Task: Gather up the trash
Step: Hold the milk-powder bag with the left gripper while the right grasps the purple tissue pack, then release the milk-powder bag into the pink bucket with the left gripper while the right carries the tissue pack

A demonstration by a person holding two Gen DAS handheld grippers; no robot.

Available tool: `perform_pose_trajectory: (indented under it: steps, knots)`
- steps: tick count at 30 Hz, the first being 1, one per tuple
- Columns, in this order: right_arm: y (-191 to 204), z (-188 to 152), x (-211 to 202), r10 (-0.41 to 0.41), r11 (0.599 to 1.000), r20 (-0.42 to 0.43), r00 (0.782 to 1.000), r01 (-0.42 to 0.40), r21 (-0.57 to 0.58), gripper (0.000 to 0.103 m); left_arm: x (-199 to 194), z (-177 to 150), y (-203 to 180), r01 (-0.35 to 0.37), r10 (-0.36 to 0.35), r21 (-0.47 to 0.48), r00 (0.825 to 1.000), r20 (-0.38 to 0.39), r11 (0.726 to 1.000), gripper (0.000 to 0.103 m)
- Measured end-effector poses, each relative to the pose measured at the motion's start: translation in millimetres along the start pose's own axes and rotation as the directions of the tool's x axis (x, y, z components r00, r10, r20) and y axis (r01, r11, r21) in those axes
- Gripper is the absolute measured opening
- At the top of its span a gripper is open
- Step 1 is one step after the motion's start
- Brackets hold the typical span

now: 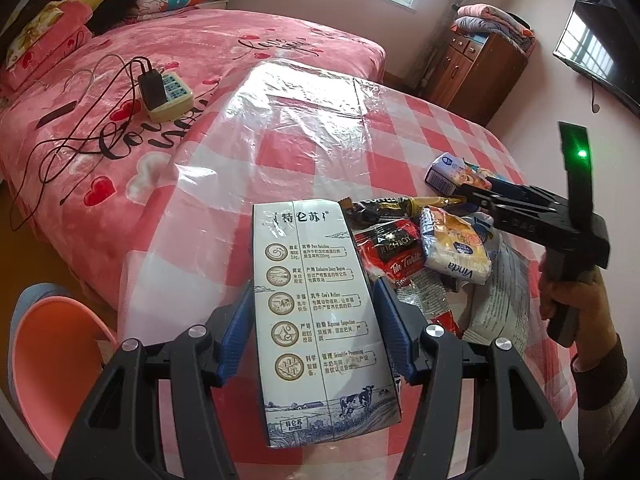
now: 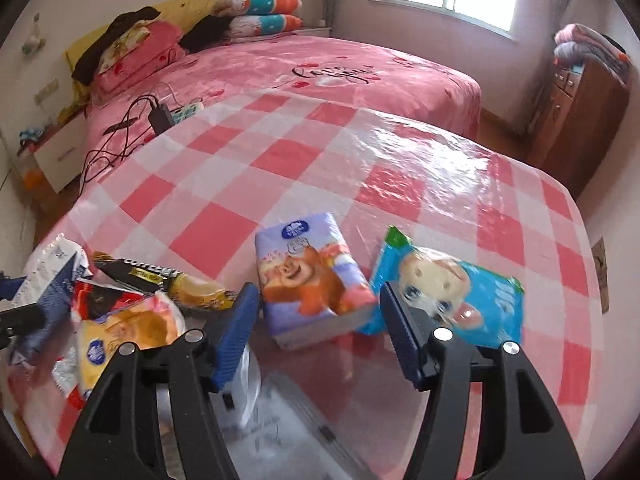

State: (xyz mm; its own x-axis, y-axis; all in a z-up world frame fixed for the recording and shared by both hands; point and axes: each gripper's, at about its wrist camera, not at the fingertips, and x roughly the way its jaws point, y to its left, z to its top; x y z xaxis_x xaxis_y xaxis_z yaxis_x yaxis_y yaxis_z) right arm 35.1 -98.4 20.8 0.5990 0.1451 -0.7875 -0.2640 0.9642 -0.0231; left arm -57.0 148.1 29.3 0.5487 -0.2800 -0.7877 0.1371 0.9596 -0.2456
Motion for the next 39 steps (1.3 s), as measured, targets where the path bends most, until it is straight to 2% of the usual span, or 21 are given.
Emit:
perform_pose_trajectory:
  steps: [4,9,18,22,26,30,39]
  knots:
    - [0.3,-0.1,8.1,0.017,1.000,-0.007,1.000,-0.017,0.002,0.059,-2.0,1.7,2.7,0.000,0.000,-0.002,1.000,0.005,1.000,0.060]
    - [7.0,-5.5,5.0,0.001,1.000,0.001,1.000,-0.001,-0.011,0.058,-6.1,1.5,3.7,0.007,-0.007,-0.002,1.000,0.014,1.000,0.060]
    - [5.4,-6.6,-25.5,-0.034,0.998,0.059,0.998,0.031,0.052,0.057,-16.3,-3.5,7.2,0.020,-0.020,-0.012,0.999,0.033,1.000,0.060]
    - [10.0,-6.8,-44.3,-0.021,0.996,0.087,0.996,0.014,0.084,0.057,-25.1,-5.5,11.9,0.024,-0.023,-0.023,0.998,0.054,0.999,0.060]
    - [24.2,-8.3,-61.0,0.033,0.994,0.105,0.994,-0.044,0.103,0.057,-36.3,-10.4,20.8,0.022,-0.020,-0.033,0.997,0.072,0.999,0.060]
    - [56.7,-10.5,-73.9,0.127,0.986,0.112,0.986,-0.137,0.090,0.056,-45.0,-17.0,33.7,0.009,-0.005,-0.050,0.997,0.079,0.999,0.060]
    - [158.3,-11.7,-83.3,0.339,0.940,0.078,0.938,-0.340,0.002,0.057,-72.1,-42.9,88.4,-0.065,0.078,-0.139,0.993,0.092,0.988,0.060]
